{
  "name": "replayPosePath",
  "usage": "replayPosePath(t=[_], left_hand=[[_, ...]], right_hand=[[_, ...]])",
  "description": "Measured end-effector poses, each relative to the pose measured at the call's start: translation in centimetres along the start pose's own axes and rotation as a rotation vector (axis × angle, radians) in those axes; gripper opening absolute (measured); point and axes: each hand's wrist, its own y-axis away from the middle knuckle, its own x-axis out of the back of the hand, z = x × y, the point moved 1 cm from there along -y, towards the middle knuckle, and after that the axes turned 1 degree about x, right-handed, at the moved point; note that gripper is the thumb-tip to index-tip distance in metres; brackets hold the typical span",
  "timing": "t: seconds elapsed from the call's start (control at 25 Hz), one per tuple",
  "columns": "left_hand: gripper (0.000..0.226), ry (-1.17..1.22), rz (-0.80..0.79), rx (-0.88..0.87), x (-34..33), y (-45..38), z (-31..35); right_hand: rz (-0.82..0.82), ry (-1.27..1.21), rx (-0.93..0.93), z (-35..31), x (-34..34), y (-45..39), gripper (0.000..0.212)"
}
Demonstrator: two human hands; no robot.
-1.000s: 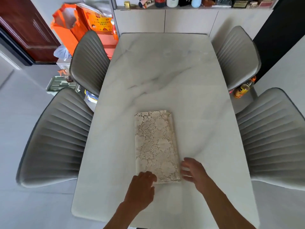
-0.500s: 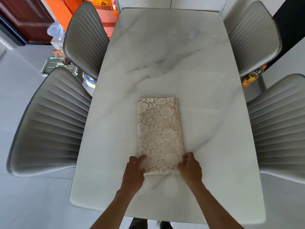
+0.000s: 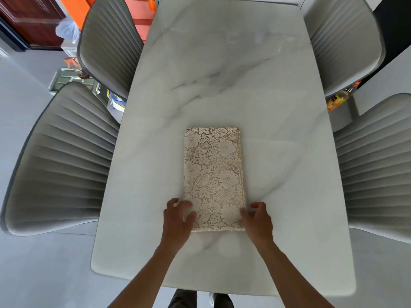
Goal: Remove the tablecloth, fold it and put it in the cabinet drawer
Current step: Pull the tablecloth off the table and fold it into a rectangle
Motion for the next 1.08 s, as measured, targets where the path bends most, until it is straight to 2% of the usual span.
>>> replayPosePath(t=[0.08, 0.16, 0.32, 0.44, 0.56, 0.64, 0.72, 0.84, 0.88, 0.92, 0.96, 1.0, 1.08], left_hand=[[0.024, 0.148, -0.002, 0.139, 0.3, -1.1, 0.6], [0.024, 0.135, -0.071, 0.174, 0.6, -2.1, 0.9], [0.026, 0.323, -0.238, 0.291, 1.8, -1.0, -0.4], [0.033, 0.498, -0.365, 0.364, 2.7, 1.8, -2.2], [0.056, 0.633, -0.445, 0.401, 3.5, 3.3, -4.0], [0.07, 0.503, -0.499, 0.292, 3.4, 4.0, -5.1], [0.065, 0.158, -0.485, 0.034, 3.0, 4.8, -5.6], [0.068, -0.349, -0.226, -0.322, 2.5, 5.1, -5.8], [0.072, -0.464, -0.148, -0.41, 2.3, 5.1, -5.6], [0.077, -0.549, -0.135, -0.48, 2.2, 5.2, -5.5], [0.083, -0.608, -0.188, -0.541, 2.0, 5.4, -5.3], [0.091, -0.661, -0.255, -0.588, 1.8, 5.6, -5.3], [0.098, -0.696, -0.333, -0.608, 1.8, 5.8, -5.9]], right_hand=[[-0.011, 0.05, 0.053, -0.1, 0.1, -0.4, 0.025], [-0.036, 0.102, 0.135, 0.1, 0.0, -0.5, 0.018], [-0.244, -0.044, 0.152, 1.6, 0.8, 0.9, 0.041], [-0.46, -0.153, 0.165, 4.2, 1.8, 2.6, 0.044], [-0.582, -0.258, 0.129, 6.0, 2.8, 3.4, 0.051], [-0.649, -0.214, 0.175, 6.7, 2.9, 3.8, 0.067], [-0.609, -0.036, 0.338, 7.1, 2.5, 4.3, 0.065], [-0.403, 0.214, 0.506, 7.0, 2.5, 4.3, 0.045], [-0.311, 0.336, 0.591, 7.2, 2.4, 4.2, 0.046], [-0.205, 0.523, 0.718, 7.4, 2.3, 4.1, 0.051], [-0.113, 0.685, 0.851, 7.7, 2.1, 4.0, 0.059], [-0.096, 0.791, 0.952, 7.6, 1.9, 4.1, 0.065], [-0.171, 0.884, 1.09, 7.2, 1.6, 4.3, 0.072]])
